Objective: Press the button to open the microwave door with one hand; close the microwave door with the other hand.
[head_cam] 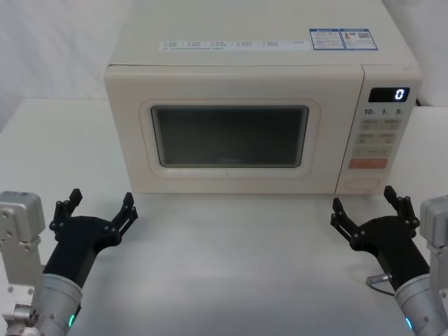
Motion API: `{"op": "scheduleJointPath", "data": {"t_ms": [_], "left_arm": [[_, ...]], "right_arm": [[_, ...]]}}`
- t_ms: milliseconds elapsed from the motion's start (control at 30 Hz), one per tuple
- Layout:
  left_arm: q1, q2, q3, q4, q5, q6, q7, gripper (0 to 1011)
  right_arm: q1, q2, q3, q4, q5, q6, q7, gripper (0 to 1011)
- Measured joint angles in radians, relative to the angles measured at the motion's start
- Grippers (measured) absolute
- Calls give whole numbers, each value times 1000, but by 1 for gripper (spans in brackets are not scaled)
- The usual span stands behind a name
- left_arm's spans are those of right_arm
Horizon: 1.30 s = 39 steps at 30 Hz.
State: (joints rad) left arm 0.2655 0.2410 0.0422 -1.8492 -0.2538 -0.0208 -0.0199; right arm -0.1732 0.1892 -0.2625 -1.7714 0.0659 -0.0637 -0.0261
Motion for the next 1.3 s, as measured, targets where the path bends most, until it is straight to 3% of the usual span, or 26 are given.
{"op": "scheduleJointPath", "data": {"t_ms": [467,600,867,1300], "left_arm": [[0,0,0,0,0,0,0,1001],[0,0,0,0,0,0,0,1001],[0,0,0,0,0,0,0,1001],[0,0,0,0,0,0,0,1001]], "right_arm": [[0,0,0,0,0,0,0,996],[0,0,0,0,0,0,0,926],[0,0,0,0,0,0,0,713],[0,0,0,0,0,0,0,284]]}}
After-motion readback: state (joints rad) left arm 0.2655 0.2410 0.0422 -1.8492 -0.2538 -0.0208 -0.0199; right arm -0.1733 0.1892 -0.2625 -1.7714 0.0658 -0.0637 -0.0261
